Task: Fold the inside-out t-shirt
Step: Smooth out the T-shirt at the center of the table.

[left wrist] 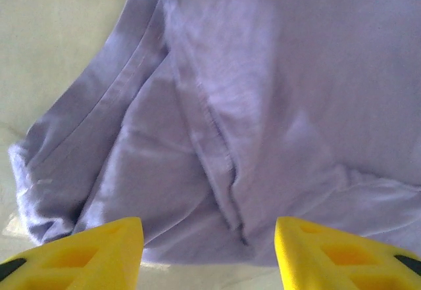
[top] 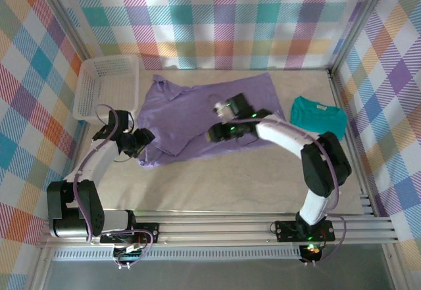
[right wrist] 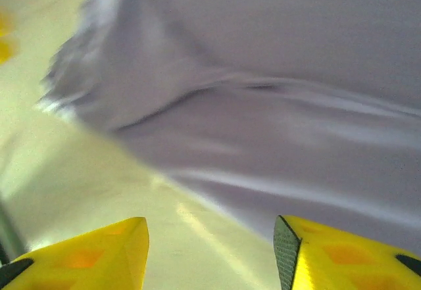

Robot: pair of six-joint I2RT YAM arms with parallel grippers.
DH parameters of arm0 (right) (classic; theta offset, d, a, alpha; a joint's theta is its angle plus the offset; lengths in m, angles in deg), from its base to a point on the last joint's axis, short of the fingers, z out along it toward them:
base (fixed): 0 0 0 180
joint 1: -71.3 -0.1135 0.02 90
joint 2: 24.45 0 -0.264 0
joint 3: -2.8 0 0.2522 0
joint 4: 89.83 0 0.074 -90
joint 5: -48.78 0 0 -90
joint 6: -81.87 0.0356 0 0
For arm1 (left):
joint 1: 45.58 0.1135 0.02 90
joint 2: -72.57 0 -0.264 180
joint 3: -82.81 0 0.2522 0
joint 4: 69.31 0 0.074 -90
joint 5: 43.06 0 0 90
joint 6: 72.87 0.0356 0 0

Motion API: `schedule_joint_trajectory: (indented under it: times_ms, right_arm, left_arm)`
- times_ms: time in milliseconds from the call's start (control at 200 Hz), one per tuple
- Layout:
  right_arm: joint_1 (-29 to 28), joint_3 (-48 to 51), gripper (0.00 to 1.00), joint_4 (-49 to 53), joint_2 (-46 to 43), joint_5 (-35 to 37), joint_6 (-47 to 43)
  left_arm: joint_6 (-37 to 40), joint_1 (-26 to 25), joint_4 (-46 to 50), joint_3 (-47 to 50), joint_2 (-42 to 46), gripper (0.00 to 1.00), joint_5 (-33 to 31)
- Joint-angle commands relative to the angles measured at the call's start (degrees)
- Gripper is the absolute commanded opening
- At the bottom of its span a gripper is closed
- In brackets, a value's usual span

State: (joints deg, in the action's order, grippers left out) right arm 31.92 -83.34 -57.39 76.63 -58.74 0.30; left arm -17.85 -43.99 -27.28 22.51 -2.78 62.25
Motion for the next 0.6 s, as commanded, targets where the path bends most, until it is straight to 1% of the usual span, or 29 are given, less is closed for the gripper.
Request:
schedule_joint_trajectory:
  times_ms: [0, 135, 260, 370, 595]
  right_arm:
    - [-5.0, -3.1, 0.56, -5.6, 4.7, 1.4, -11.9]
    - [-8.9, -9.4, 0.59, -6.5, 12.2, -0.4, -18.6]
    - [-11.9, -15.0, 0.6, -5.8, 18.5, 1.2, -21.0]
    - [-12.4, -18.7, 0.6, -4.8, 22.6, 2.4, -21.0]
    - [-12.9, -23.6, 0.58, -1.3, 27.2, 4.3, -22.7]
  left_arm:
    - [-0.1, 0.0, -2.9, 2.0, 0.3, 0.52, 2.4]
    - [-1.3, 0.1, -6.7, 3.6, -3.6, 0.46, 6.2]
    - [-0.8, 0.5, -7.5, 4.6, -5.9, 0.43, 4.9]
    - [-0.2, 1.4, -7.9, 5.5, -7.1, 0.42, 4.6]
    - [-0.2, 1.4, -9.0, 7.1, -8.0, 0.41, 4.5]
